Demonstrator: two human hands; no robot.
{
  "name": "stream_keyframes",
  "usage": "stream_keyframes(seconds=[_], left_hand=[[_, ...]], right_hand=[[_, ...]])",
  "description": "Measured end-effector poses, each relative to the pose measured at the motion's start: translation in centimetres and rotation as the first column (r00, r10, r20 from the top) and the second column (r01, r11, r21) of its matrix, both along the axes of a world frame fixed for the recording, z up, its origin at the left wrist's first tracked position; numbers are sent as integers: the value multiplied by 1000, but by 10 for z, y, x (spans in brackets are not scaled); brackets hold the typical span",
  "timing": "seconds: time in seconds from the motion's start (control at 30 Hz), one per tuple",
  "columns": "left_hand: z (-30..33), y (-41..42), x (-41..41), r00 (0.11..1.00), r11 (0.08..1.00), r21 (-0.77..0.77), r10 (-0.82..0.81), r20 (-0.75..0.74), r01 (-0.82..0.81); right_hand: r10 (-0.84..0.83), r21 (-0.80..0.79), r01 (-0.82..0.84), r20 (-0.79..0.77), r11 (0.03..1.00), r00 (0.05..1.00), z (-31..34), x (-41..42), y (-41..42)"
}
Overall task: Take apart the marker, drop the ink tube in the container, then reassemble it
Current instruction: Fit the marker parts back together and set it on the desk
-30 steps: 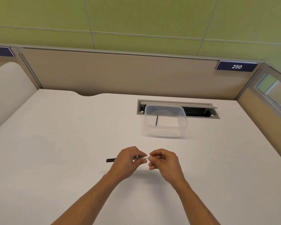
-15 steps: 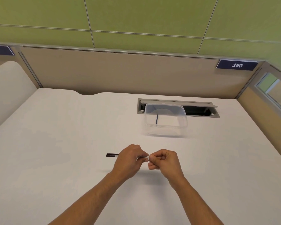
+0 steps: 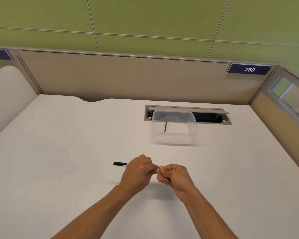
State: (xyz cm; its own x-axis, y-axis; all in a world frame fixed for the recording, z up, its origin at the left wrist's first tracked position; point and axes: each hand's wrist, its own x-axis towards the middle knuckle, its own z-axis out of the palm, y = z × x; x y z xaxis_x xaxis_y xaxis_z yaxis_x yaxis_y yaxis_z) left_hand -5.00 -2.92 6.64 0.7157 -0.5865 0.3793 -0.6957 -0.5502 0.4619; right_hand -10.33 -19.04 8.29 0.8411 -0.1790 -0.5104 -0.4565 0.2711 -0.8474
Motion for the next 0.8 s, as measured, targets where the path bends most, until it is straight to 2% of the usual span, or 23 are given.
stream_keyframes(seconds=[0.13,0.23,0.3,0.37,0.53,0.8], left_hand=[[1,6,3,998,997,58,-43,-43,45],[8,14,11,998,987,161,-3,70,-8],[12,25,18,994,980,185,55,93,-72],[15,38,24,995,981,168,99,24,-101],[16,61,29,930,992,36,129,-344,-124],[11,63,17,887,981,-60,141,-440,-186]], right_hand=[[40,-97,-35,49,995,998,-1,-3,-5],[22,-132,-10,86,991,996,1,-3,-11],[3,-134,12,112,991,994,2,-2,-16],[-12,-138,29,125,990,992,0,-2,-21],[-35,-126,54,143,991,989,-6,-4,-25],[-61,-87,75,154,993,986,-11,-7,-27]])
